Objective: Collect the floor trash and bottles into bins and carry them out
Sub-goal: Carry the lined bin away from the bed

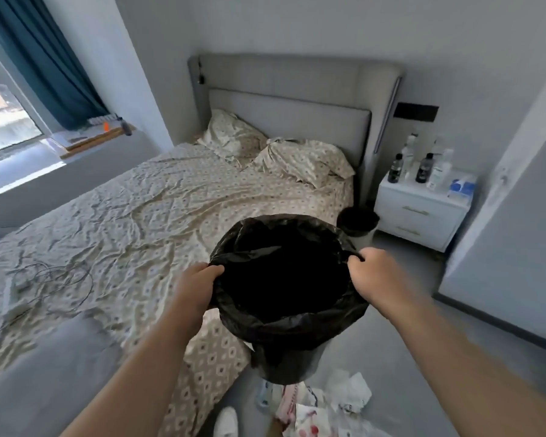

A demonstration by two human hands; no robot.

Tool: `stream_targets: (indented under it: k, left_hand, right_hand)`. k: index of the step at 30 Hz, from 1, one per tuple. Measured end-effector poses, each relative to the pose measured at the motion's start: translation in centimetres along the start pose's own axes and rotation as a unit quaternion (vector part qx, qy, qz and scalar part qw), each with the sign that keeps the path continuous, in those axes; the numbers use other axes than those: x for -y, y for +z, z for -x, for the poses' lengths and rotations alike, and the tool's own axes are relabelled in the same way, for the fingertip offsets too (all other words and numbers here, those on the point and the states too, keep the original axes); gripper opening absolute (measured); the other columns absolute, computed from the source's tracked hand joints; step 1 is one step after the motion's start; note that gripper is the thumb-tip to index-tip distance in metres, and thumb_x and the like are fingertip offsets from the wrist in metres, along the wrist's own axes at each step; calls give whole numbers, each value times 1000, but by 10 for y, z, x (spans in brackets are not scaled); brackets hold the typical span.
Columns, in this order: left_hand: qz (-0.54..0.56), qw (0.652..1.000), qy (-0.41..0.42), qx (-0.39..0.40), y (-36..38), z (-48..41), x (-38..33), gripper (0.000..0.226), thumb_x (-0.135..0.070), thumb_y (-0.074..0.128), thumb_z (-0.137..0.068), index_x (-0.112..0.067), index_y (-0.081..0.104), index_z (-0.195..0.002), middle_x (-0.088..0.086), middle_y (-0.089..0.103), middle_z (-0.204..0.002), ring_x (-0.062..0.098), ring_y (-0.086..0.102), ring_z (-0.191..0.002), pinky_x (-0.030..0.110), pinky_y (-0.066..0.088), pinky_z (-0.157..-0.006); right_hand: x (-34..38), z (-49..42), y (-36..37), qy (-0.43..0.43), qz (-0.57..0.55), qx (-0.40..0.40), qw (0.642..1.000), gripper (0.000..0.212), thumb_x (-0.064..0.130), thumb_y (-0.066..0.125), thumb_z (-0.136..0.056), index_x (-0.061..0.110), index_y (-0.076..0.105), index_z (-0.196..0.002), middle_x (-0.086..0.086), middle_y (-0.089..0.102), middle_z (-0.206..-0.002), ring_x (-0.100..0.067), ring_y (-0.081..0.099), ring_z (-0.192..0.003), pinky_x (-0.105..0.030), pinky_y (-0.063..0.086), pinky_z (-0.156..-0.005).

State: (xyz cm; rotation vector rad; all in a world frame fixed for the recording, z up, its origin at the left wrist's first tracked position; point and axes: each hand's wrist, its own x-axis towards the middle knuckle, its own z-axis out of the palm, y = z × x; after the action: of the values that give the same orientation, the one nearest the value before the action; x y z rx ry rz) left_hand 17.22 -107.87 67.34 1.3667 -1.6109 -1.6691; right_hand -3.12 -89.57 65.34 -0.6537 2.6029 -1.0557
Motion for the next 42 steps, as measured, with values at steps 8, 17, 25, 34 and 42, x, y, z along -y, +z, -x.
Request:
stream_targets:
  k: [8, 17, 25, 34, 42]
  left_hand:
    - [-99, 983, -10, 153, 13, -166, -17, 14, -12, 53, -91, -6, 60, -81, 9, 61, -75, 22, 57, -66, 32, 43, -61]
    - [-152, 946, -24, 287, 89, -245, 52, 19, -12, 54, -90, 6, 59, -92, 18, 60, -84, 26, 57, -79, 35, 39, -67]
    - [-132, 942, -19, 308, 182, -293, 242, 19, -14, 60, -85, 4, 61, -81, 17, 64, -75, 25, 60, -71, 37, 43, -66]
    - [-132, 943, 71, 296, 255, -348, 454, 46, -34, 60, -68, 8, 45, -79, 9, 49, -68, 19, 45, -63, 36, 34, -60]
    - [-168, 922, 212, 277, 305, -343, 517, 27, -14, 56, -85, -4, 40, -65, 6, 40, -60, 18, 39, -57, 34, 29, -55]
  right_hand:
    - [15, -43, 80, 179, -24, -74, 981, 30, 19, 44, -89, 12, 32, -63, -7, 37, -59, -22, 35, -54, -31, 23, -51]
    - [-42, -25, 127, 278, -72, -159, 945, 30, 20, 47, -91, 13, 33, -66, -8, 34, -62, -20, 34, -54, -32, 22, -53]
    - [-218, -48, 219, 302, -39, -196, 932, 29, 21, 48, -94, 5, 53, -71, -7, 50, -60, -23, 49, -57, -32, 31, -50]
    - [-405, -60, 347, 281, 16, -259, 924, 30, 21, 51, -90, 1, 47, -68, -8, 44, -56, -24, 42, -54, -33, 30, -50]
    - [-492, -57, 393, 254, -16, -326, 910, 35, 18, 48, -91, 12, 32, -61, -2, 34, -52, -19, 33, -48, -33, 22, -47]
